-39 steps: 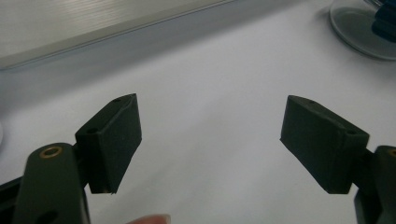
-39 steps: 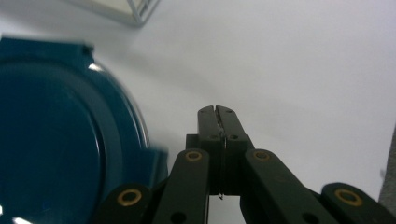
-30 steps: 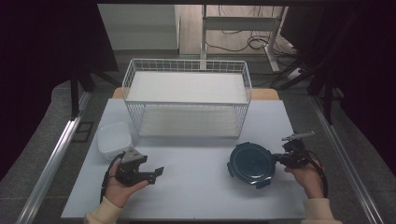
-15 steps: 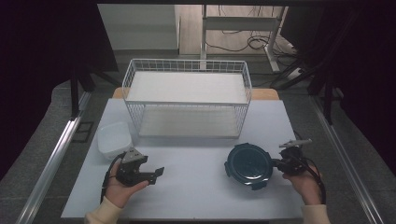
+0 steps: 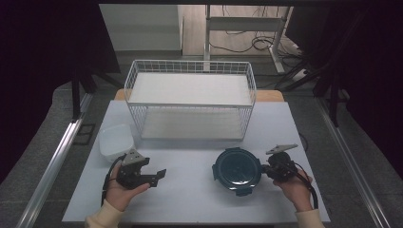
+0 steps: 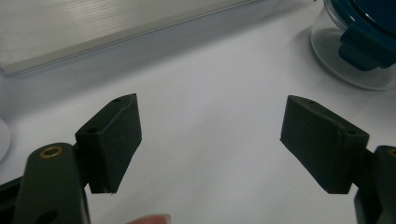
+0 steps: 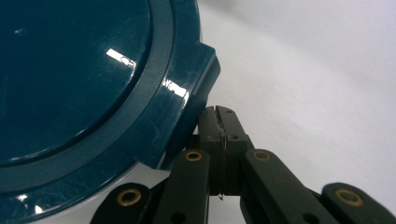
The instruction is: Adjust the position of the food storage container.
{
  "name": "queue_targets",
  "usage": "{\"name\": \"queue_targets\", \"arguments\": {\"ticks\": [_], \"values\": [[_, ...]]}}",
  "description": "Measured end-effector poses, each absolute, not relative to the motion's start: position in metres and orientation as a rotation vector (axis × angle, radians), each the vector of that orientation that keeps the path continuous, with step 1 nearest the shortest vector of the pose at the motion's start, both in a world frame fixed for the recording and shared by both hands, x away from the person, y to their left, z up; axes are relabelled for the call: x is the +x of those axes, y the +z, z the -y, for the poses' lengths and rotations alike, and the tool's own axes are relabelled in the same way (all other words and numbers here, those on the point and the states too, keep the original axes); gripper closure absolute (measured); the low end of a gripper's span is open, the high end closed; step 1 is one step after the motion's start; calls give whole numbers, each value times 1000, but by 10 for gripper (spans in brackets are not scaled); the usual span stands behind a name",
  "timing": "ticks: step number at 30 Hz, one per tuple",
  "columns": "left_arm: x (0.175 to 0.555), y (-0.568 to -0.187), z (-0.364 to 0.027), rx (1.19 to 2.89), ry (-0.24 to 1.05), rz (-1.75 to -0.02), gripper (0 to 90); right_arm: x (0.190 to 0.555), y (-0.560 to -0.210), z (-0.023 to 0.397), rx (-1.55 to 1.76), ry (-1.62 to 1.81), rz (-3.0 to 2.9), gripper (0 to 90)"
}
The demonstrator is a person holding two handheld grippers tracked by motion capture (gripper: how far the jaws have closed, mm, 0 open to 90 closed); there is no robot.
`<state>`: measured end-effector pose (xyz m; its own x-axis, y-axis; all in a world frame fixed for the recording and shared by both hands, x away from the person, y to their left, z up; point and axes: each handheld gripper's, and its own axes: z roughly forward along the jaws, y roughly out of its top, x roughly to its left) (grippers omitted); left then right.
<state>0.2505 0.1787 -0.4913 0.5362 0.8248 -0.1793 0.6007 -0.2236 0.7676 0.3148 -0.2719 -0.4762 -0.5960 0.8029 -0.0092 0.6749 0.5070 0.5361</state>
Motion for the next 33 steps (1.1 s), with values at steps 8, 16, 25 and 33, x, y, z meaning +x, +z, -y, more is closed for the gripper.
{"name": "queue_targets", "arguments": {"ticks": [8, 16, 25, 33], "values": [[251, -492, -177, 1938, 335, -1157, 200, 310, -474, 249, 1188, 724, -2522, 897], [251, -491, -177, 1940, 337, -1153, 200, 303, -476, 224, 1094, 705, -2567, 897], [251, -492, -177, 1937, 335, -1158, 200, 299, -477, 210, 1056, 709, -2599, 896], [252, -492, -175, 1947, 339, -1151, 200, 298, -479, 191, 1006, 699, -2617, 896]]}}
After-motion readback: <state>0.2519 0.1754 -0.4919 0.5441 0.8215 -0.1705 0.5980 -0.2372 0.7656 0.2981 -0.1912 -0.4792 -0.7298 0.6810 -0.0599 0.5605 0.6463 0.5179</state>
